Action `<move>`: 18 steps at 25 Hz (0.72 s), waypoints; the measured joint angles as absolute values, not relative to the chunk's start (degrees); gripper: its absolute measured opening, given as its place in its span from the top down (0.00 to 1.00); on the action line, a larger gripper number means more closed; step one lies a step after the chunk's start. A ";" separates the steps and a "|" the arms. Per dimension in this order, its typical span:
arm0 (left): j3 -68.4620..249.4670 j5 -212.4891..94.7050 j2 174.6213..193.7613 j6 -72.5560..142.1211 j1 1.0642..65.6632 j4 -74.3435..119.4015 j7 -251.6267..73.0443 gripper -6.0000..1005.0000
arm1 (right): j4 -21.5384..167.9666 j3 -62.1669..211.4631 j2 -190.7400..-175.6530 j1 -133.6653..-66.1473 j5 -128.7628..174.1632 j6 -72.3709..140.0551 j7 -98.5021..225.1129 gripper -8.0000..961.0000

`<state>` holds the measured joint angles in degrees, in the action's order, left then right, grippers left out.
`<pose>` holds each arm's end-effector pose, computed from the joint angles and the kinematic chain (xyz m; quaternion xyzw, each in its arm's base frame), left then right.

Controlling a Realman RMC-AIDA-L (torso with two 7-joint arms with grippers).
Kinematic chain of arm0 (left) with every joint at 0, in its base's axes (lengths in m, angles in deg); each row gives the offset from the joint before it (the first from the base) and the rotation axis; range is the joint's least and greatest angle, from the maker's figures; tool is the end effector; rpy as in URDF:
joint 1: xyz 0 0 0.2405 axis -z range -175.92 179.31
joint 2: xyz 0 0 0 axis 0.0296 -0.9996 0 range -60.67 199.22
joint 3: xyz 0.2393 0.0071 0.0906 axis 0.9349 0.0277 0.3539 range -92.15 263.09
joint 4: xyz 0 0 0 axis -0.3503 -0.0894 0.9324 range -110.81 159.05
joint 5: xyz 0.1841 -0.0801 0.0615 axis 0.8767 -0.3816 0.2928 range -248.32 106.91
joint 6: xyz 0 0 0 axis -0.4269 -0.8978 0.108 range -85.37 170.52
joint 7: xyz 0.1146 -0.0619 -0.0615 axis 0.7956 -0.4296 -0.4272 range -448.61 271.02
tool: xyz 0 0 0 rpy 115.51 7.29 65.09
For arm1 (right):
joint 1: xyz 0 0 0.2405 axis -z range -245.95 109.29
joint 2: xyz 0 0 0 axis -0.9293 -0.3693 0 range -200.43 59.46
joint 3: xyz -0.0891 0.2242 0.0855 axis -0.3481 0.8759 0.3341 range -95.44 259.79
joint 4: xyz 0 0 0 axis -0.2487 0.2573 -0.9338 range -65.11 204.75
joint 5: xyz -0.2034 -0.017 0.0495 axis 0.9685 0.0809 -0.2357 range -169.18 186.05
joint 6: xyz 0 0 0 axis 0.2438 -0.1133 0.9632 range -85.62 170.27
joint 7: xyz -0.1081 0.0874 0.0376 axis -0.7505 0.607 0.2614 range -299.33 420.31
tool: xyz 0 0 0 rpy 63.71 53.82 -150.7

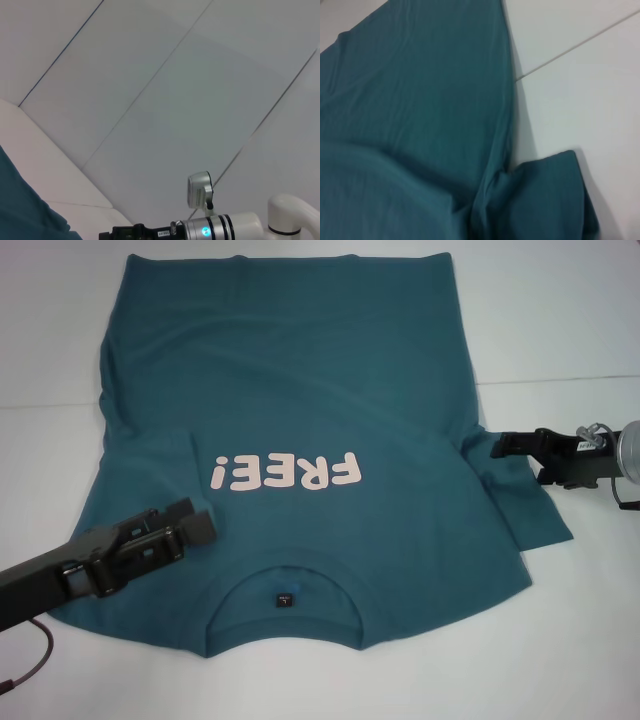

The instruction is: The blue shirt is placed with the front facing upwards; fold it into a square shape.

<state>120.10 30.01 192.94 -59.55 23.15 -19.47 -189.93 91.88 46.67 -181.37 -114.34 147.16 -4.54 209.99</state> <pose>-0.2536 0.2861 0.0229 -0.8217 -0.3732 -0.4258 0.0648 0.3110 0.4392 0.0316 -0.6362 0.6864 0.1493 0.3190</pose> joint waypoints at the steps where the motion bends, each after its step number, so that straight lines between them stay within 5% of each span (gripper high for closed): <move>1: 120.10 30.01 192.94 -59.54 23.13 -19.47 -189.93 0.24 | 91.88 46.67 -181.41 -114.37 147.15 -4.44 209.99 0.04; 18: 118.99 29.43 192.94 -59.55 23.00 -19.47 -189.69 0.24 | 90.11 46.49 -181.44 -115.96 147.46 -2.81 210.60 0.04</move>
